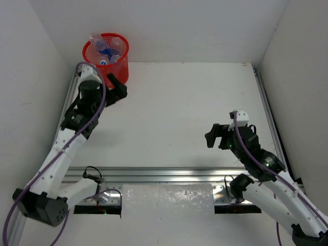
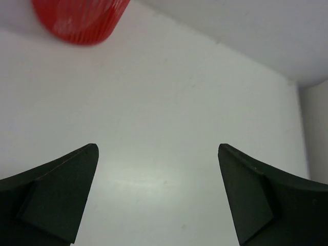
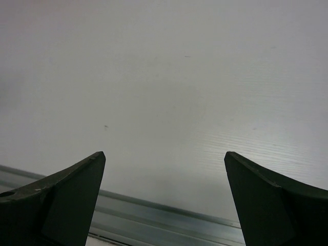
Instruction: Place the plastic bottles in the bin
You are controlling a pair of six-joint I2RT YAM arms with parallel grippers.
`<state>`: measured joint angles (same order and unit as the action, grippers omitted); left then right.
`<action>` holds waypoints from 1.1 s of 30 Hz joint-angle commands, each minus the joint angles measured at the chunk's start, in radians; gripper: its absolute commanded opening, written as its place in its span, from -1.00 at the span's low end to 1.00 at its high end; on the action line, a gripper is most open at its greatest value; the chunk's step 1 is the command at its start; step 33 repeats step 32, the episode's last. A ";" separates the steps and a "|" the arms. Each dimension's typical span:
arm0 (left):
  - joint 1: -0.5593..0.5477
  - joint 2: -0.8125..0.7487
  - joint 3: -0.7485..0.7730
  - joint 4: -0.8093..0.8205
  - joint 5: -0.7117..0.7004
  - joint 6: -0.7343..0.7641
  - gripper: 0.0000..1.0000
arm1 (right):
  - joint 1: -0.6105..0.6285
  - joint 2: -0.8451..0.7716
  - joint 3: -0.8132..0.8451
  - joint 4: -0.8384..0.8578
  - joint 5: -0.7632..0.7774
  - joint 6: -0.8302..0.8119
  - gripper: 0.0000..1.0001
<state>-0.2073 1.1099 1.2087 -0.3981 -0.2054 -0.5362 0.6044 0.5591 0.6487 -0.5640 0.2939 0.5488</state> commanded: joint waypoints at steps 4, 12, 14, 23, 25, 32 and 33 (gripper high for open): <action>-0.007 -0.289 -0.247 -0.168 -0.046 0.131 0.99 | 0.003 -0.068 0.032 -0.143 0.103 -0.062 0.98; -0.007 -0.626 -0.454 -0.107 -0.098 0.145 0.99 | 0.003 -0.143 0.005 -0.182 0.126 -0.102 0.98; -0.003 -0.679 -0.474 -0.085 -0.167 0.134 0.99 | 0.005 -0.153 -0.001 -0.165 0.108 -0.099 0.98; -0.001 -0.731 -0.471 -0.110 -0.186 0.119 0.99 | 0.003 -0.125 -0.023 -0.131 0.073 -0.085 0.98; -0.001 -0.734 -0.469 -0.111 -0.186 0.119 0.99 | 0.003 -0.125 -0.020 -0.128 0.067 -0.081 0.98; -0.001 -0.745 -0.475 -0.102 -0.187 0.119 0.99 | 0.003 -0.125 -0.020 -0.140 0.065 -0.073 0.98; -0.001 -0.745 -0.475 -0.102 -0.187 0.119 0.99 | 0.003 -0.125 -0.020 -0.140 0.065 -0.073 0.98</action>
